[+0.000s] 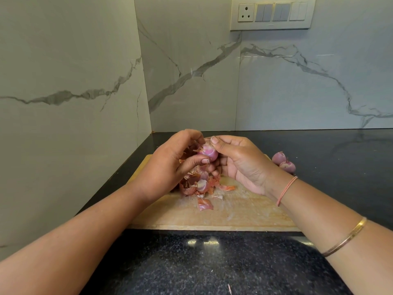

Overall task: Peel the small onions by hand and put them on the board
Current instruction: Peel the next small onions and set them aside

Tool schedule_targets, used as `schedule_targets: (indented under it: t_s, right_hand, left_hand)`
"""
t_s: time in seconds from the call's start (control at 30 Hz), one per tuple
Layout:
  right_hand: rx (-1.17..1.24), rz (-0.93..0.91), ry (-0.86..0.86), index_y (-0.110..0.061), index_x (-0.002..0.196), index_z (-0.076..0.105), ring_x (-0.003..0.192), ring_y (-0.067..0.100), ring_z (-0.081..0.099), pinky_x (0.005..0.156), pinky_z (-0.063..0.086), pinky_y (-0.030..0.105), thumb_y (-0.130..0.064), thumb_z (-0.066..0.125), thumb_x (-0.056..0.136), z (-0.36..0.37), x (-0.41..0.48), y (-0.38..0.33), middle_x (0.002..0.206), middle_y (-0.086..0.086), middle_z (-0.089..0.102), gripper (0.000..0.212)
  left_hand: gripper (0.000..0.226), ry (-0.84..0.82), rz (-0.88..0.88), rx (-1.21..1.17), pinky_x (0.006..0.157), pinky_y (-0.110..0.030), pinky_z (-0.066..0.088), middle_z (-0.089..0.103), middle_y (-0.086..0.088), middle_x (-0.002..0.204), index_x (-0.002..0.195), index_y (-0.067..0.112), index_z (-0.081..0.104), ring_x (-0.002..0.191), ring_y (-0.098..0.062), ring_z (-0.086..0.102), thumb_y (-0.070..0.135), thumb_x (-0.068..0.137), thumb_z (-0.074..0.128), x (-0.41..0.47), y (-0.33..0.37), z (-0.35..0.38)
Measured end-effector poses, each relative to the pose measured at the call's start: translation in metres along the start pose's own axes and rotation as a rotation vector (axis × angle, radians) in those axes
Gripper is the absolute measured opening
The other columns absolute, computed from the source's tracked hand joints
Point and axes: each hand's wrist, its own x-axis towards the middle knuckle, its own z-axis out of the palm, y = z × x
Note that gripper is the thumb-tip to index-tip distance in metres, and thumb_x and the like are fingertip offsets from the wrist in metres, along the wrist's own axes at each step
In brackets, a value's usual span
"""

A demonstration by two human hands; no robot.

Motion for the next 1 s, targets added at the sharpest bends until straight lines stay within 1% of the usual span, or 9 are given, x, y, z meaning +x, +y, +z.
schedule_targets:
  t_s: [0.17, 0.27, 0.33, 0.47, 0.6, 0.67, 0.77, 0.83, 1.0]
  right_hand:
    - [0.022, -0.002, -0.001, 0.001, 0.104, 0.062, 0.054, 0.015, 0.057, 0.049, 0.048, 0.021, -0.017, 0.047, 0.097, -0.0003, 0.0002, -0.0013, 0.071, 0.012, 0.062, 0.025]
    - [0.01, -0.003, -0.005, -0.003, 0.098, 0.064, 0.054, 0.015, 0.057, 0.049, 0.048, 0.021, -0.017, 0.047, 0.097, -0.0002, -0.0007, -0.0026, 0.07, 0.011, 0.063, 0.022]
    - [-0.002, 0.002, -0.01, -0.004, 0.091, 0.063, 0.055, 0.016, 0.057, 0.049, 0.048, 0.022, -0.017, 0.047, 0.098, -0.0002, -0.0009, -0.0017, 0.069, 0.011, 0.062, 0.022]
    - [0.003, 0.01, -0.013, -0.004, 0.089, 0.063, 0.054, 0.016, 0.056, 0.049, 0.047, 0.022, -0.017, 0.046, 0.098, 0.0011, -0.0014, -0.0011, 0.068, 0.011, 0.06, 0.023]
    - [0.05, -0.008, 0.006, -0.003, 0.095, 0.063, 0.052, 0.014, 0.056, 0.048, 0.047, 0.021, -0.017, 0.046, 0.098, 0.0012, -0.0014, -0.0031, 0.064, 0.007, 0.062, 0.022]
    - [0.055, -0.017, 0.009, -0.002, 0.098, 0.063, 0.052, 0.014, 0.056, 0.048, 0.047, 0.021, -0.016, 0.046, 0.098, 0.0009, -0.001, -0.004, 0.063, 0.006, 0.063, 0.022]
    - [0.047, -0.027, 0.009, -0.002, 0.098, 0.063, 0.054, 0.016, 0.056, 0.049, 0.048, 0.021, -0.015, 0.047, 0.097, 0.001, -0.001, -0.0039, 0.065, 0.007, 0.063, 0.021]
    - [0.043, -0.034, 0.015, -0.004, 0.093, 0.063, 0.054, 0.016, 0.057, 0.049, 0.048, 0.021, -0.015, 0.047, 0.097, 0.0012, -0.0011, -0.0034, 0.063, 0.006, 0.063, 0.02]
    - [0.03, -0.039, 0.026, -0.003, 0.096, 0.064, 0.054, 0.016, 0.057, 0.05, 0.049, 0.022, -0.015, 0.047, 0.097, 0.0011, -0.0004, -0.0013, 0.066, 0.007, 0.062, 0.02]
  left_hand:
    - [0.023, 0.033, 0.039, 0.054, 0.067, -0.019, 0.043, 0.05, 0.01, 0.087, 0.091, 0.025, 0.048, 0.08, -0.007, 0.049, 0.048, 0.087, 0.05, 0.0007, -0.0004, 0.0012]
    - [0.025, 0.008, -0.016, -0.038, 0.076, -0.023, 0.05, 0.055, 0.017, 0.095, 0.104, 0.038, 0.042, 0.089, -0.007, 0.057, 0.051, 0.084, 0.052, 0.0002, 0.002, 0.0]
    - [0.032, -0.014, -0.001, -0.024, 0.082, -0.025, 0.05, 0.056, 0.016, 0.103, 0.113, 0.039, 0.043, 0.097, -0.007, 0.058, 0.05, 0.085, 0.052, -0.0001, 0.0022, -0.0006]
    - [0.028, -0.004, -0.009, -0.02, 0.08, -0.022, 0.049, 0.056, 0.017, 0.099, 0.108, 0.037, 0.046, 0.093, -0.004, 0.057, 0.05, 0.084, 0.052, 0.0003, 0.0018, -0.0009]
    - [0.018, 0.06, 0.011, 0.027, 0.072, -0.026, 0.047, 0.053, 0.013, 0.09, 0.095, 0.032, 0.045, 0.084, -0.011, 0.053, 0.047, 0.086, 0.05, 0.0001, 0.0006, 0.001]
    - [0.018, 0.078, 0.019, 0.047, 0.071, -0.027, 0.047, 0.052, 0.012, 0.09, 0.092, 0.03, 0.045, 0.083, -0.012, 0.053, 0.046, 0.087, 0.05, 0.0002, 0.0015, 0.0027]
    - [0.024, 0.071, 0.005, 0.013, 0.074, -0.02, 0.049, 0.053, 0.016, 0.097, 0.103, 0.034, 0.042, 0.089, -0.005, 0.055, 0.048, 0.085, 0.051, -0.0002, 0.002, 0.0036]
    - [0.031, 0.064, 0.005, 0.008, 0.078, -0.021, 0.049, 0.053, 0.017, 0.102, 0.112, 0.033, 0.042, 0.093, -0.004, 0.056, 0.047, 0.086, 0.051, -0.0001, 0.0011, 0.004]
    - [0.026, 0.057, 0.016, 0.034, 0.078, -0.026, 0.047, 0.053, 0.007, 0.102, 0.11, 0.032, 0.041, 0.091, -0.007, 0.053, 0.044, 0.088, 0.048, -0.001, 0.0012, 0.0056]
